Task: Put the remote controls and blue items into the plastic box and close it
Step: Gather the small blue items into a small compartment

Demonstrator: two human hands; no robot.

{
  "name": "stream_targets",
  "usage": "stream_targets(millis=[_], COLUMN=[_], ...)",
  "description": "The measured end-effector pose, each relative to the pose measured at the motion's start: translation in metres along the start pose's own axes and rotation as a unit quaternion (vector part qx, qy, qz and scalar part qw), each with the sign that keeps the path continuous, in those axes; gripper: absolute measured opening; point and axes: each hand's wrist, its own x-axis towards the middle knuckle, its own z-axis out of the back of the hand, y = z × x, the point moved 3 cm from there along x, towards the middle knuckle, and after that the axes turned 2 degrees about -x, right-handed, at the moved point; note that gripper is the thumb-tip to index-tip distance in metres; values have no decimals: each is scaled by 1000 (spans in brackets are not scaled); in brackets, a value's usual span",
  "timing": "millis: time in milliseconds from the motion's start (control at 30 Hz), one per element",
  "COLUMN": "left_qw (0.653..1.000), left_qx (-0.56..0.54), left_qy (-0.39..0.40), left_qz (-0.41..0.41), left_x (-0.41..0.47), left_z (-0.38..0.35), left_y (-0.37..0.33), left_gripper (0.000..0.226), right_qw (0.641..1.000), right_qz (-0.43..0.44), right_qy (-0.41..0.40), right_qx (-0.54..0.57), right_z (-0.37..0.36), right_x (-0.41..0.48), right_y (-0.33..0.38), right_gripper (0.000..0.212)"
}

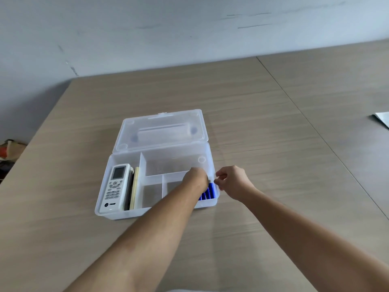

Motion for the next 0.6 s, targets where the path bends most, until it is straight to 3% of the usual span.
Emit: stream_targets(millis=[67, 233, 433, 600], left_qw=[998, 998, 991, 999], left_qx=[59, 68, 128, 36], left_qy=[2, -9, 5, 21], left_qz=[-15, -12, -31, -19], left_x=[0, -3, -4, -4], left_z=[-2, -4, -2, 10], left_y=[0, -2, 0, 2], left_gripper=[3, 33, 32, 16], right_qw=[1000, 1000, 1000, 1000], right_qz=[1, 0, 4, -3], right_qy=[2, 3, -2, -11], right_qx=[1, 6, -12, -14], right_z=[0, -1, -1, 6], right_x=[0, 0, -3, -2], right_y=[-1, 0, 2, 3], right_gripper=[24, 22, 20, 23])
